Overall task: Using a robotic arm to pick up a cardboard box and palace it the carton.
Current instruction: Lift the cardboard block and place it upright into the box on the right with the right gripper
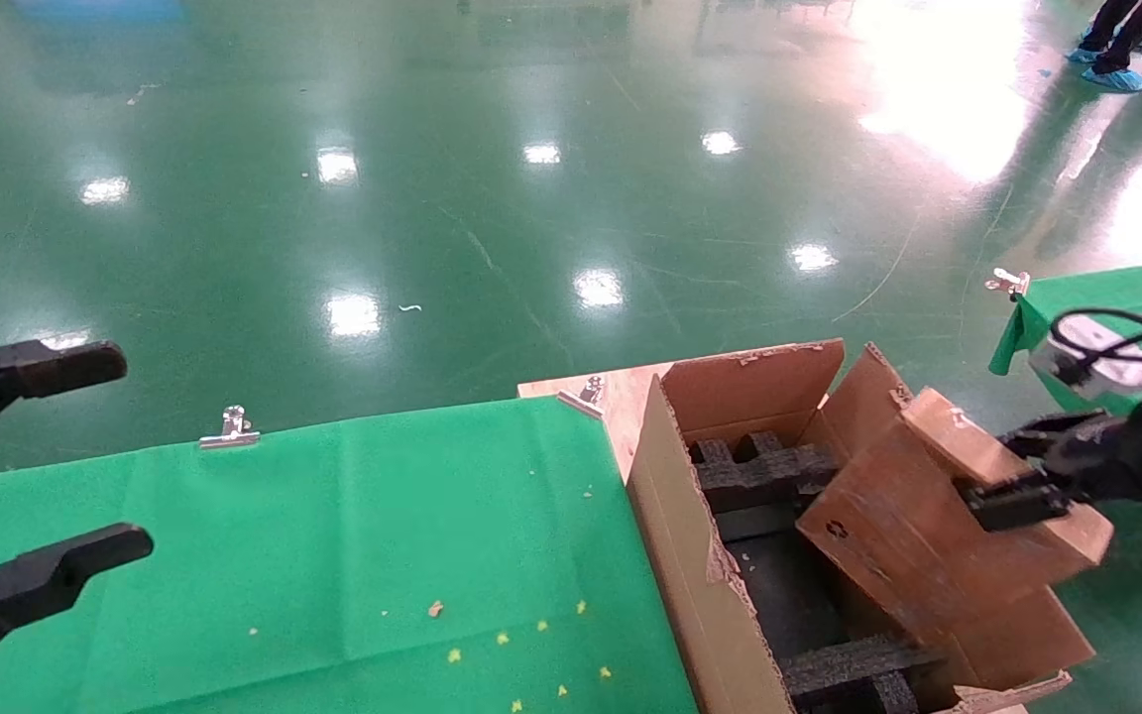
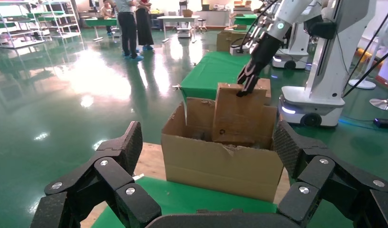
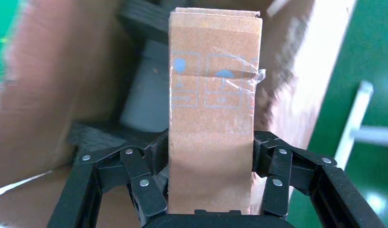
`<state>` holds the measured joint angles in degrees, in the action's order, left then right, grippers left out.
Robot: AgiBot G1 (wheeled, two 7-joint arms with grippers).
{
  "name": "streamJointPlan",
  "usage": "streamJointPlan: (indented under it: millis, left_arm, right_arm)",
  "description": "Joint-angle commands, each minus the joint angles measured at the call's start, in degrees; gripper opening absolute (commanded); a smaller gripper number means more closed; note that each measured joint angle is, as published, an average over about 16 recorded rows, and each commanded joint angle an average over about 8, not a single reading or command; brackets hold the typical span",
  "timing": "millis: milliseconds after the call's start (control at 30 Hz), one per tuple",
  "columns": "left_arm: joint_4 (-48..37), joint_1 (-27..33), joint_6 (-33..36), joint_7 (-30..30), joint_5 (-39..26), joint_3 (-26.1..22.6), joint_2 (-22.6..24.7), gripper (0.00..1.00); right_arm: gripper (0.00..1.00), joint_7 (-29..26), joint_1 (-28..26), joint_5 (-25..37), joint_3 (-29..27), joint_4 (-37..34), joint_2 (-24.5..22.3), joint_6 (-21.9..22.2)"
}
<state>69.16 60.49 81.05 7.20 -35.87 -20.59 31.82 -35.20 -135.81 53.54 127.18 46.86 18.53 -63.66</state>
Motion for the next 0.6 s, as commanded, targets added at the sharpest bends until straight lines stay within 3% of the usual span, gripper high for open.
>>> streamJointPlan:
  millis: [33, 600]
  left_arm:
    - [0.0, 0.0, 0.0, 0.0, 0.0, 0.0, 0.0, 1.0]
    - [0.0, 0.0, 0.0, 0.0, 0.0, 0.0, 0.0, 1.0]
  right_arm:
    - [0.0, -3.05, 0.88, 0.03, 0.51, -0.16, 0.7, 1.59]
    - [0.0, -26.86, 4.87, 5.42, 5.34, 3.22, 6.25, 13.53]
